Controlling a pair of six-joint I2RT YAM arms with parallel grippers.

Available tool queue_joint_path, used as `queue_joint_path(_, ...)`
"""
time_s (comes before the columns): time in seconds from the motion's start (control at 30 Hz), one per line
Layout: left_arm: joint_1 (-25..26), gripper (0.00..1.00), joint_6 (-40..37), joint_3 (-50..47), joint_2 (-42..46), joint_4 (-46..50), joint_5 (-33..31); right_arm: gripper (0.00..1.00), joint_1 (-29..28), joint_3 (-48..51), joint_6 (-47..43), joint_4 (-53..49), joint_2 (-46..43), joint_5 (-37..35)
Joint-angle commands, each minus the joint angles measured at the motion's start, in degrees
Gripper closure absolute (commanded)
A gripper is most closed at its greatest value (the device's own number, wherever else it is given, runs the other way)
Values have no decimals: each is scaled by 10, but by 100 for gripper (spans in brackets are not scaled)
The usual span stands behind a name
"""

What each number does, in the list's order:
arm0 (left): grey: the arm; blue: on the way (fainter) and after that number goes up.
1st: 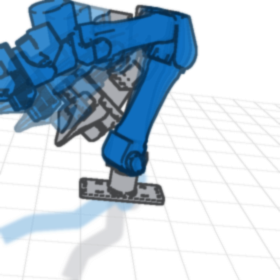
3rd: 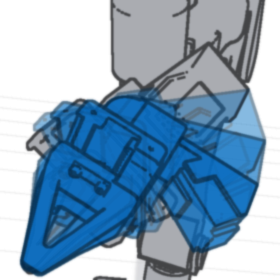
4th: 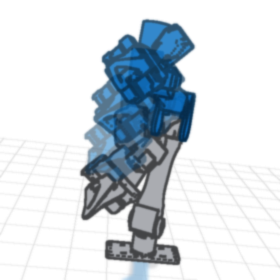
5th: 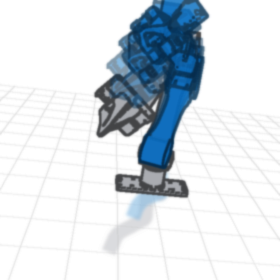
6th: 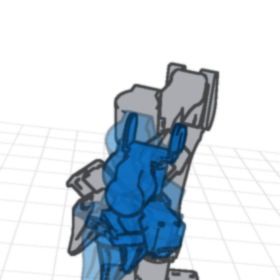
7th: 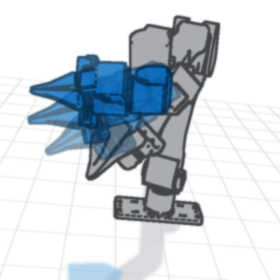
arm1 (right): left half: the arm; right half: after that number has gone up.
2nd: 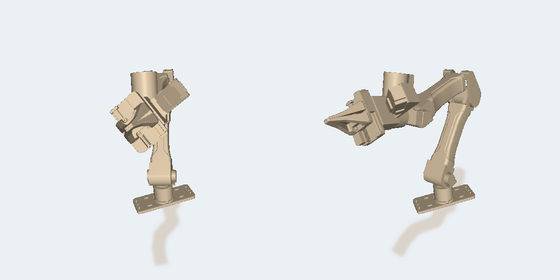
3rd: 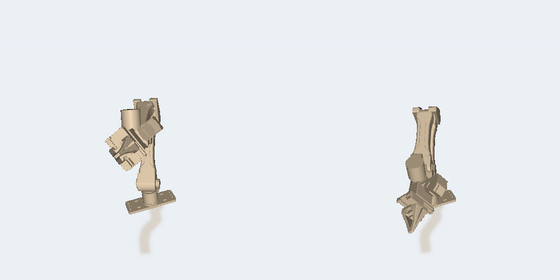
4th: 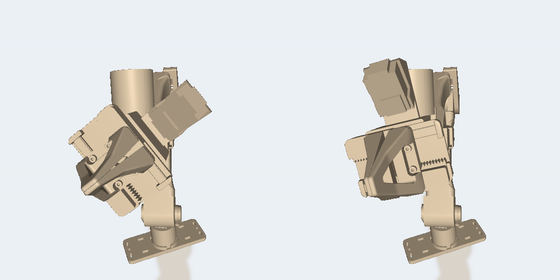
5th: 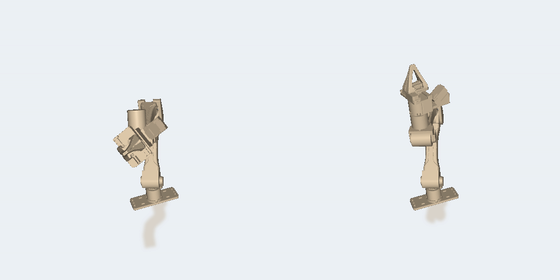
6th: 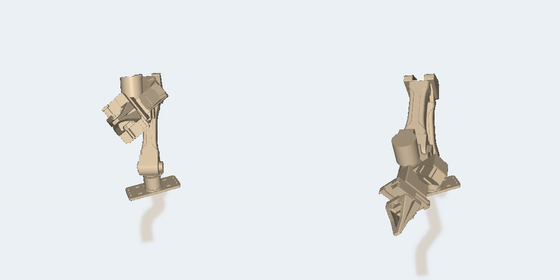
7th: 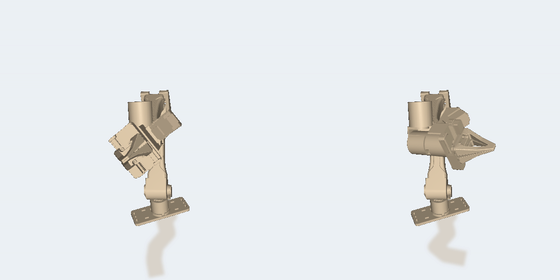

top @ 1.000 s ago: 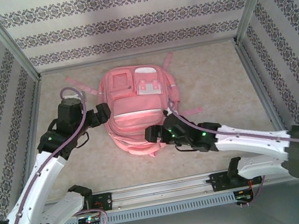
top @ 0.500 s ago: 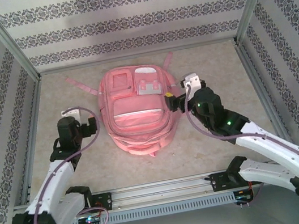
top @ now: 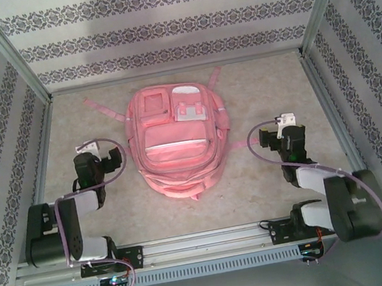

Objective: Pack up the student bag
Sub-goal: Reset both arms

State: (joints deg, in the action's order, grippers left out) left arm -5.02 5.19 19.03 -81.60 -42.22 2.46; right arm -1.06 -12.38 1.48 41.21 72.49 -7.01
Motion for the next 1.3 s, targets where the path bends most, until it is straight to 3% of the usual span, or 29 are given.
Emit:
queue_joint_path(0.0,27,0,-13,-20,-52,-152,-28,2,8,17,-7,247,91,106)
queue_joint_path(0.03,34,1,-23,-17,-84,-190,-36,2,9,15,-10,282,133,112)
queue_joint_path(0.1,38,0,-32,18,-66,-87,-24,2,9,1,-1,339,181,120)
queue_joint_path(0.17,46,0,-41,38,-83,-78,-36,2,5,-64,-17,125,128,112)
queue_joint_path(0.2,49,1,-41,47,-75,-47,-39,2,5,-101,-15,86,139,113)
queue_joint_path(0.27,50,1,-43,44,-79,-57,-40,2,17,-89,17,137,154,81)
queue_joint_path(0.33,50,1,-42,45,-80,-61,-40,2,17,-99,13,96,141,81)
queue_joint_path(0.67,50,1,-42,44,-78,-58,-40,2,-3,-97,-3,99,140,51)
queue_joint_path(1.27,50,1,-42,44,-78,-59,-40,2,0,-97,-3,99,141,57)
